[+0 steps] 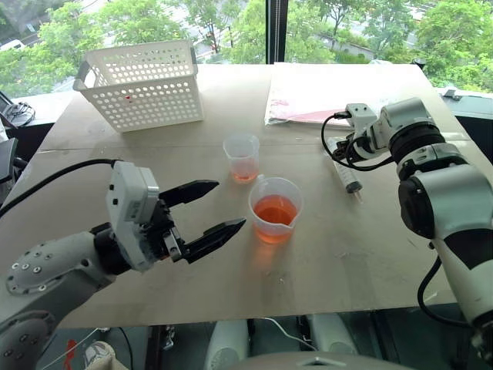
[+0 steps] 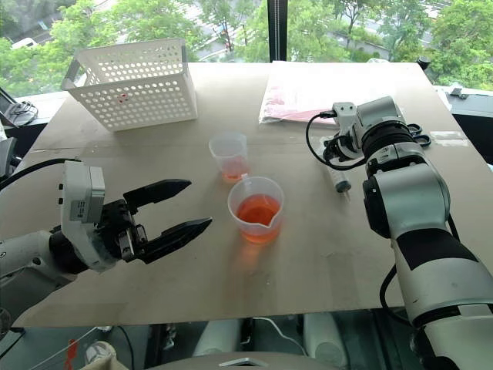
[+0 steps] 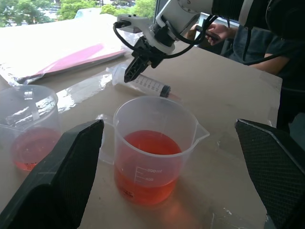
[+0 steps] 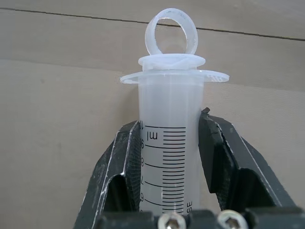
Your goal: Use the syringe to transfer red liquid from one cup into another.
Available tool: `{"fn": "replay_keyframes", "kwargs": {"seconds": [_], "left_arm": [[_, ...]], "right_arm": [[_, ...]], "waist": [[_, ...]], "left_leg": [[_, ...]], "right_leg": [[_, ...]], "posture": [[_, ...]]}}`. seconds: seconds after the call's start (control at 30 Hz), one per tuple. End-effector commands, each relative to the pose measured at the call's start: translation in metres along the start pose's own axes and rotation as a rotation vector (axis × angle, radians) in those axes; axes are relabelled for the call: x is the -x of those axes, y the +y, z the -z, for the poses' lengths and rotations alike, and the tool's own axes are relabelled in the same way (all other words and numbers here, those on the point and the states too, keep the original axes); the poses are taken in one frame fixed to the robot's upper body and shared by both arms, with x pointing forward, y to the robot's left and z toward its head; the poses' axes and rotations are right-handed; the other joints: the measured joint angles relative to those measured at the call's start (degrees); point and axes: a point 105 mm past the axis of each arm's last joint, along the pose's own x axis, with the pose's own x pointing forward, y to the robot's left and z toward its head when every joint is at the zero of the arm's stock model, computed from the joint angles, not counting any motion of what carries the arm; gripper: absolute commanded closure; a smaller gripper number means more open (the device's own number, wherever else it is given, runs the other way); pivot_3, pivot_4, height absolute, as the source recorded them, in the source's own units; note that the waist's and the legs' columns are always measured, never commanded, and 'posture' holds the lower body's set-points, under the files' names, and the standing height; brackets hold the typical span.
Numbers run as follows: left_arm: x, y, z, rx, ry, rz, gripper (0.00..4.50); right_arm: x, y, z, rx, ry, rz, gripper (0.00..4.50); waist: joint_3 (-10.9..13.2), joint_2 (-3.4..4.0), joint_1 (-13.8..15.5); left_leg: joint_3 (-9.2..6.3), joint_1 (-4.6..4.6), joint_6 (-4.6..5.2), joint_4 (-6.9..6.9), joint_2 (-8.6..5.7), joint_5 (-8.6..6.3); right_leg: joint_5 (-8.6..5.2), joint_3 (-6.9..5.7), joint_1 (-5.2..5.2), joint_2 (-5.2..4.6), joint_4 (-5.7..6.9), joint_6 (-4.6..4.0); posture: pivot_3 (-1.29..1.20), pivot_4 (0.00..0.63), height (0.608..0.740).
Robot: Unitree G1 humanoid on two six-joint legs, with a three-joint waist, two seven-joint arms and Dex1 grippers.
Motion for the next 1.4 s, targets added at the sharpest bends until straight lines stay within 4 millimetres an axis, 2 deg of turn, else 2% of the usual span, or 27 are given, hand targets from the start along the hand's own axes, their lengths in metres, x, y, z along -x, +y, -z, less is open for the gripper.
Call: {"fn": "replay_keyframes", "kwargs": {"seconds": [0.03, 0.13, 0.2, 0.3, 0.4, 0.57, 0.73, 0.83, 0.87, 0.9, 0.93, 0.97, 1.03, 1.07, 1.1, 1.17, 1.23, 1.37, 1.4], "left_arm": [[0.0, -0.001, -0.008, -0.032, -0.027, 0.013, 0.0], [-0.001, 0.001, -0.008, -0.031, -0.026, 0.02, 0.0], [-0.002, 0.002, -0.008, -0.034, -0.021, 0.03, 0.0], [-0.004, 0.003, -0.009, -0.042, -0.022, 0.041, 0.0], [-0.007, 0.004, -0.011, -0.053, -0.023, 0.055, 0.0], [-0.009, 0.009, -0.014, -0.064, -0.022, 0.067, 0.0], [-0.01, 0.009, -0.014, -0.067, -0.02, 0.067, 0.0], [-0.009, 0.01, -0.014, -0.071, -0.018, 0.053, 0.0], [-0.008, 0.011, -0.014, -0.075, -0.015, 0.04, 0.0], [-0.007, 0.012, -0.013, -0.077, -0.014, 0.032, 0.0], [-0.005, 0.015, -0.012, -0.07, -0.015, 0.015, 0.0], [-0.003, 0.017, -0.011, -0.064, -0.015, -0.002, 0.0], [-0.001, 0.021, -0.009, -0.063, -0.01, -0.021, 0.0], [0.0, 0.022, -0.009, -0.067, -0.008, -0.021, 0.0], [0.0, 0.023, -0.009, -0.068, -0.009, -0.02, 0.0], [-0.002, 0.025, -0.009, -0.068, -0.015, -0.017, 0.0], [-0.005, 0.027, -0.009, -0.075, -0.014, 0.0, 0.0], [-0.006, 0.031, -0.012, -0.088, -0.012, 0.008, 0.0], [-0.005, 0.032, -0.012, -0.089, -0.012, 0.008, 0.0]], "right_arm": [[0.012, -0.005, 0.001, 0.126, 0.038, -0.076, 3.16], [0.024, -0.007, 0.012, 0.21, 0.128, -0.187, 3.16], [0.028, -0.017, 0.031, 0.258, 0.215, -0.222, 3.16], [0.03, -0.015, 0.055, 0.321, 0.293, -0.286, 3.16], [0.028, -0.01, 0.069, 0.337, 0.309, -0.294, 3.16], [0.022, -0.011, 0.071, 0.327, 0.28, -0.255, 0.85], [0.026, -0.016, 0.067, 0.325, 0.241, -0.233, 0.85], [0.039, -0.016, 0.055, 0.38, 0.149, -0.252, 0.85], [0.05, -0.01, 0.044, 0.391, 0.068, -0.288, 1.36], [0.058, -0.007, 0.038, 0.397, 0.011, -0.312, 1.47], [0.074, 0.0, 0.031, 0.436, -0.066, -0.35, 2.15], [0.091, 0.006, 0.027, 0.502, -0.148, -0.377, 2.5], [0.111, 0.016, 0.037, 0.626, -0.197, -0.39, 3.59], [0.111, 0.016, 0.045, 0.666, -0.184, -0.37, 4.14], [0.109, 0.015, 0.054, 0.692, -0.162, -0.347, 4.43], [0.098, 0.01, 0.071, 0.743, -0.113, -0.293, 4.43], [0.084, 0.006, 0.08, 0.721, -0.096, -0.264, 4.43], [0.076, -0.005, 0.07, 0.657, -0.14, -0.176, 4.43], [0.079, -0.005, 0.068, 0.618, -0.146, -0.192, 4.21]], "waist": [[0.0, 0.02, 0.1], [0.1, 0.08, 0.1], [0.1, 0.1, 0.3], [0.1, 0.11, 0.5], [0.0, 0.12, 0.2], [0.0, 0.08, 0.2], [0.0, 0.06, 0.2], [0.0, 0.09, 0.4], [0.1, 0.09, 0.6], [0.1, 0.13, 0.6], [0.1, 0.17, 0.7], [0.2, 0.2, 0.7], [0.2, 0.22, 1.2], [0.2, 0.22, 1.4], [0.1, 0.16, 1.5], [0.1, 0.06, 1.6], [0.1, 0.06, 1.6], [0.1, 0.1, 1.2], [0.1, 0.1, 1.3]], "left_leg": [[0.0, 0.0, 0.0, 0.0, 0.0, 0.0], [0.01, 0.0, 0.0, 0.0, -0.01, 0.0], [0.02, 0.0, 0.0, 0.0, -0.01, 0.0], [-0.02, 0.0, -0.01, -0.03, -0.02, -0.01], [0.01, 0.07, -0.02, -0.07, 0.0, -0.01], [-0.01, 0.23, -0.02, -0.03, 0.03, 0.0], [0.06, 0.31, -0.02, 0.14, 0.0, 0.0], [0.04, 0.27, -0.02, 0.12, 0.0, 0.0], [0.04, 0.26, -0.02, 0.1, 0.0, 0.0], [0.04, 0.22, -0.02, 0.06, 0.0, 0.0], [0.05, 0.17, -0.02, 0.03, 0.0, 0.0], [0.08, 0.17, -0.02, 0.01, 0.0, 0.0], [0.04, 0.09, -0.02, -0.07, 0.01, 0.0], [0.03, 0.11, -0.03, -0.11, 0.02, -0.01], [0.02, 0.11, -0.04, -0.16, 0.03, -0.01], [0.02, 0.18, -0.04, -0.17, 0.03, -0.02], [0.09, 0.2, -0.04, -0.1, 0.03, -0.02], [0.21, 0.23, -0.01, 0.15, 0.01, 0.0], [0.21, 0.27, -0.01, 0.15, 0.01, 0.0]], "right_leg": [[0.0, -0.01, 0.0, 0.0, 0.0, 0.0], [0.0, -0.01, 0.0, -0.02, 0.0, 0.0], [0.0, -0.02, 0.0, -0.02, -0.01, 0.0], [0.0, -0.06, 0.01, -0.05, -0.01, 0.0], [-0.01, -0.05, 0.01, -0.02, 0.01, 0.0], [-0.13, -0.03, 0.15, 0.05, 0.05, -0.21], [-0.13, 0.01, 0.29, -0.01, 0.04, -0.22], [-0.14, 0.0, 0.26, -0.01, 0.04, -0.22], [-0.14, 0.0, 0.25, -0.01, 0.04, -0.22], [-0.14, 0.0, 0.21, -0.01, 0.01, -0.21], [-0.12, 0.02, 0.15, -0.01, 0.01, -0.18], [-0.1, 0.03, 0.12, -0.02, 0.01, -0.14], [-0.03, 0.01, 0.03, -0.01, 0.0, 0.01], [-0.06, 0.0, 0.02, -0.01, 0.0, 0.04], [-0.09, -0.04, 0.02, 0.0, -0.02, 0.03], [-0.2, -0.05, 0.05, 0.0, -0.01, -0.12], [-0.26, -0.02, 0.1, -0.02, -0.02, -0.22], [-0.22, 0.11, 0.11, -0.03, 0.04, -0.22], [-0.21, 0.11, 0.13, -0.03, 0.05, -0.22]], "posture": [[0.0, 0.15, 0.74], [0.0, 0.15, 0.74], [0.0, 0.15, 0.74], [0.0, 0.15, 0.74], [0.0, 0.15, 0.74], [0.0, 0.15, 0.74], [0.0, 0.15, 0.74], [0.0, 0.15, 0.74], [0.0, 0.15, 0.74], [0.0, 0.15, 0.74], [0.0, 0.15, 0.74], [0.0, 0.15, 0.74], [0.0, 0.15, 0.74], [0.0, 0.15, 0.74], [0.0, 0.15, 0.74], [0.0, 0.15, 0.74], [0.0, 0.15, 0.74], [0.0, 0.15, 0.74], [0.0, 0.15, 0.74]]}}
